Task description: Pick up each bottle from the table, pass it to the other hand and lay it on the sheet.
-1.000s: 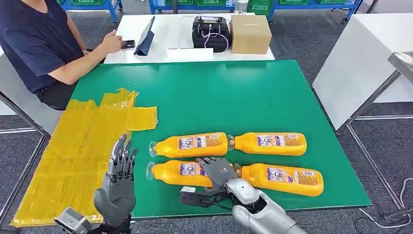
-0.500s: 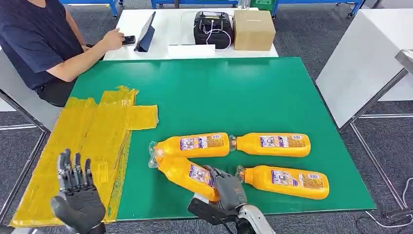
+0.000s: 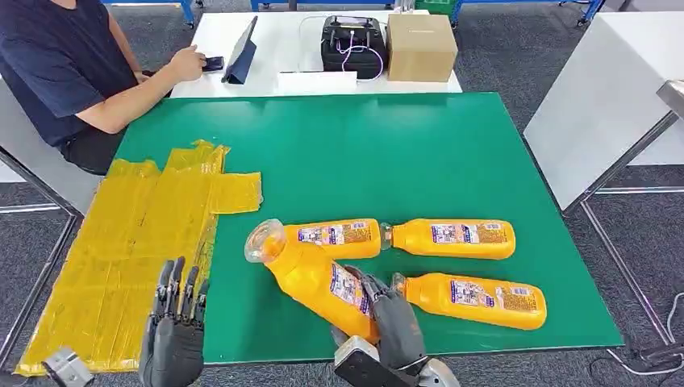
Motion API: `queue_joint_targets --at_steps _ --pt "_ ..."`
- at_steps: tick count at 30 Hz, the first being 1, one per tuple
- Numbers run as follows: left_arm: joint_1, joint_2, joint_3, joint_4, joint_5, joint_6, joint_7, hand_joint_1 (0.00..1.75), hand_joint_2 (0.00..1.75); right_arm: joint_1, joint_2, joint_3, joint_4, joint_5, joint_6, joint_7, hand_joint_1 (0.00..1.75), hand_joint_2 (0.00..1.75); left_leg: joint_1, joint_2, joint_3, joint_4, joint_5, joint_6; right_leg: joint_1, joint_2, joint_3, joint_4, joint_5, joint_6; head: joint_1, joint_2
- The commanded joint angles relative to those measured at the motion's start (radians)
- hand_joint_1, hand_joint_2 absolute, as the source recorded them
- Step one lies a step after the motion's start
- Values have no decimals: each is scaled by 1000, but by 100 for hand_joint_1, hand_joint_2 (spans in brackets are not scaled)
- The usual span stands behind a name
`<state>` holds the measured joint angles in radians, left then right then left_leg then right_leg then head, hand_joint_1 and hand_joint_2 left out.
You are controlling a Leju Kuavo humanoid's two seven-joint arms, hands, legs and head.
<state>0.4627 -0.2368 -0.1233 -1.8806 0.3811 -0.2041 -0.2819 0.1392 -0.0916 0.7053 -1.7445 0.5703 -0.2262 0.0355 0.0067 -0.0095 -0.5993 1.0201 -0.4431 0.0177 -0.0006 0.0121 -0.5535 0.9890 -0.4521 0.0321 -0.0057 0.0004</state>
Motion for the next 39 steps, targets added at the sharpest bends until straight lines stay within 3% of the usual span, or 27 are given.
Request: queue_joint_targets --at_steps 1,6,12,18,21,26,39 --pt "-26 124 -114 117 32 -50 -2 0 175 -38 -33 29 16 -7 39 -18 175 175 -1 0 2 -2 0 0 -1 -1 2 -1 0 0 0 0" --pt "-26 124 -114 117 32 -50 -2 0 175 -38 -33 29 16 -7 39 -18 175 175 0 1 2 -2 0 0 0 -1 2 -2 0 0 0 0" --pt "-58 173 -183 126 18 -52 -34 0 175 -68 -11 49 60 9 115 -34 175 175 0 1 2 -2 0 0 0 0 2 -2 0 0 0 0" --pt "-90 192 -210 140 17 -45 -48 0 175 -121 46 111 185 29 232 -96 175 175 0 2 2 -3 1 -1 1 0 2 -3 1 -1 0 0" --pt "-91 192 -211 142 17 -45 -49 0 175 -117 49 116 191 30 232 -97 175 175 0 2 3 -3 1 -1 1 0 3 -3 1 -1 0 0" --pt "-85 181 -191 142 28 -35 -62 0 175 -147 10 214 200 71 331 -181 175 175 0 1 1 -2 0 0 0 0 1 -1 0 0 0 0" --pt "-63 189 -187 113 32 -39 -69 0 175 -161 -47 266 185 72 348 -221 175 175 0 -1 1 -2 0 0 0 -3 1 -2 0 0 0 0"
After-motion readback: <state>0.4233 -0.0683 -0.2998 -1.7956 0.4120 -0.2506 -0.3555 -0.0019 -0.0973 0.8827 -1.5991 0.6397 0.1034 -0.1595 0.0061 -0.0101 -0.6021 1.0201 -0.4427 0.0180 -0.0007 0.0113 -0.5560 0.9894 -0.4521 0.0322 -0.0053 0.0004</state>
